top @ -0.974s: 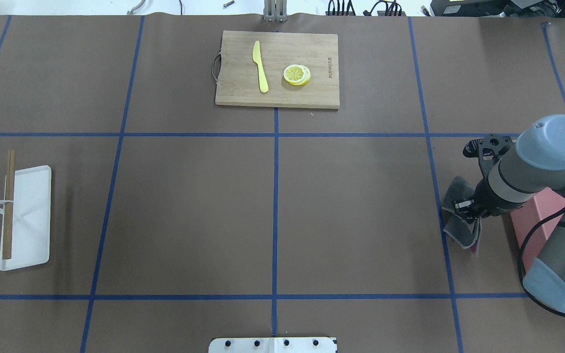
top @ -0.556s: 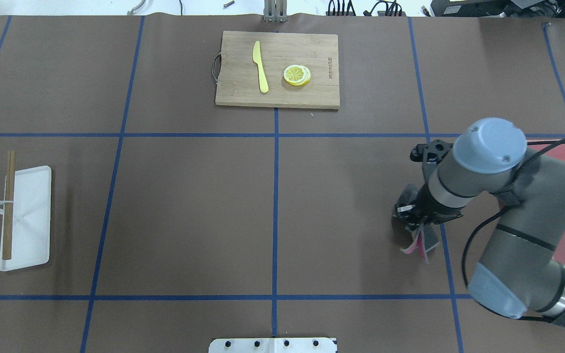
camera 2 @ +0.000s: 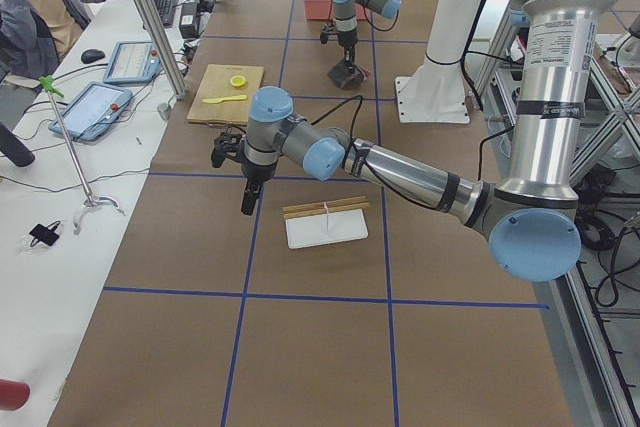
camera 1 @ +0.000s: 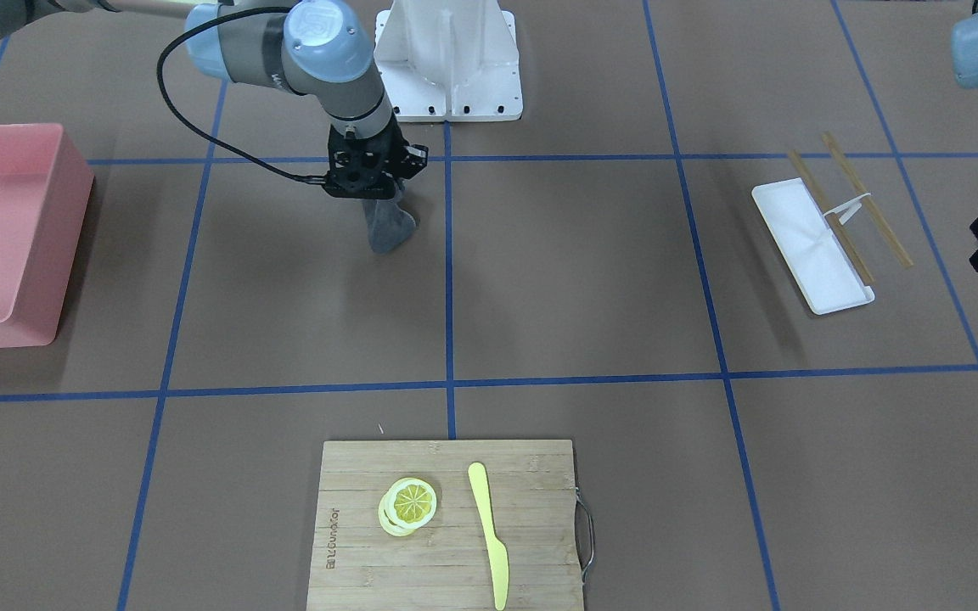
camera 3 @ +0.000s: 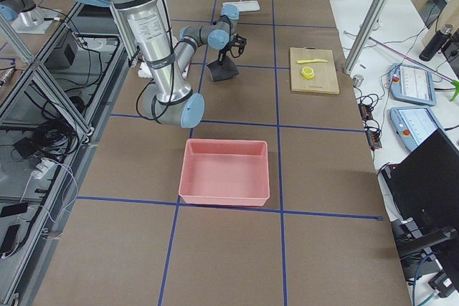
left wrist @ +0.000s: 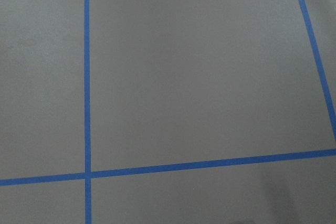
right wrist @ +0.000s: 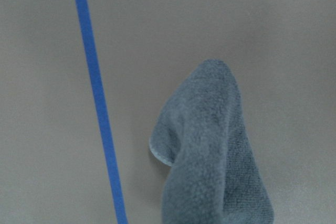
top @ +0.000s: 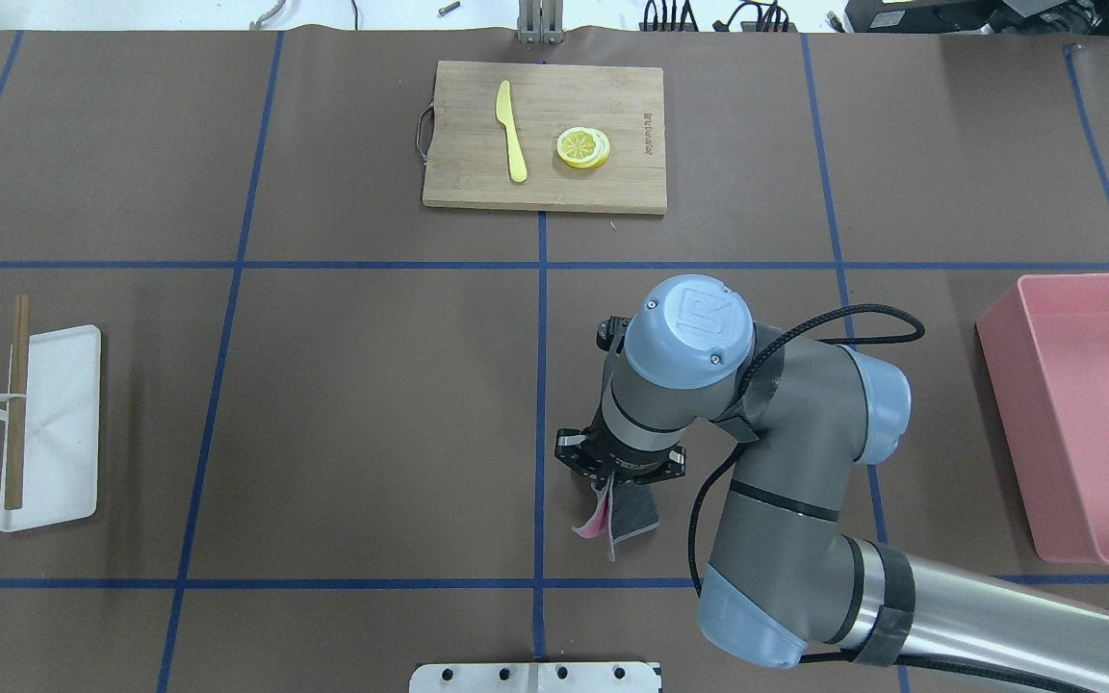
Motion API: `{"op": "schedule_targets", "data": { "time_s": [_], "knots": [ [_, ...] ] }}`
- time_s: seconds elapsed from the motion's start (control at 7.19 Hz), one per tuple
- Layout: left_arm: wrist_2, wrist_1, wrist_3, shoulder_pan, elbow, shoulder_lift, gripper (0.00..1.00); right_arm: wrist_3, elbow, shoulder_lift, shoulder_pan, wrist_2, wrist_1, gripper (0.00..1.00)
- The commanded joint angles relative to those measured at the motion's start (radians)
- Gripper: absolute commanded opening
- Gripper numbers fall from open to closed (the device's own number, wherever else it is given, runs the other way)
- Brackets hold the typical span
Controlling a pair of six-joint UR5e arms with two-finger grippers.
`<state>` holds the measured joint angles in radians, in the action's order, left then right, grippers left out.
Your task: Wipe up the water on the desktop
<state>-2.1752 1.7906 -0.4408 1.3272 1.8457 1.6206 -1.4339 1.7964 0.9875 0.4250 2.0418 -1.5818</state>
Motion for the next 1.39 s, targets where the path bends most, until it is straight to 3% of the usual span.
{"op": "schedule_targets", "data": {
  "time_s": [0.0, 0.42, 0.7, 0.83, 1.11, 1.25],
  "knots": [
    [-0.059, 0.003, 0.001, 0.03, 0.001, -0.022, 0.98, 0.065, 0.099, 0.145, 0.043, 0.014, 0.0, 0.0],
    [-0.06, 0.001, 0.001, 0.033, 0.003, -0.022, 0.98, 0.309, 0.257, 0.464, 0.142, 0.015, -0.001, 0.0],
    [-0.061, 0.001, 0.001, 0.049, 0.003, -0.024, 0.98, 0.491, 0.278, 0.571, 0.265, 0.046, -0.001, 0.0],
    [-0.061, 0.001, 0.002, 0.049, 0.001, -0.027, 0.98, 0.554, 0.285, 0.585, 0.364, 0.108, -0.006, 0.0],
    [-0.06, 0.003, 0.002, 0.049, 0.001, -0.038, 0.98, 0.575, 0.386, 0.635, 0.617, 0.288, -0.012, 0.0],
    [-0.06, 0.003, 0.004, 0.049, -0.002, -0.038, 0.98, 0.634, 0.417, 0.693, 0.703, 0.322, -0.012, 0.0]
  ]
}}
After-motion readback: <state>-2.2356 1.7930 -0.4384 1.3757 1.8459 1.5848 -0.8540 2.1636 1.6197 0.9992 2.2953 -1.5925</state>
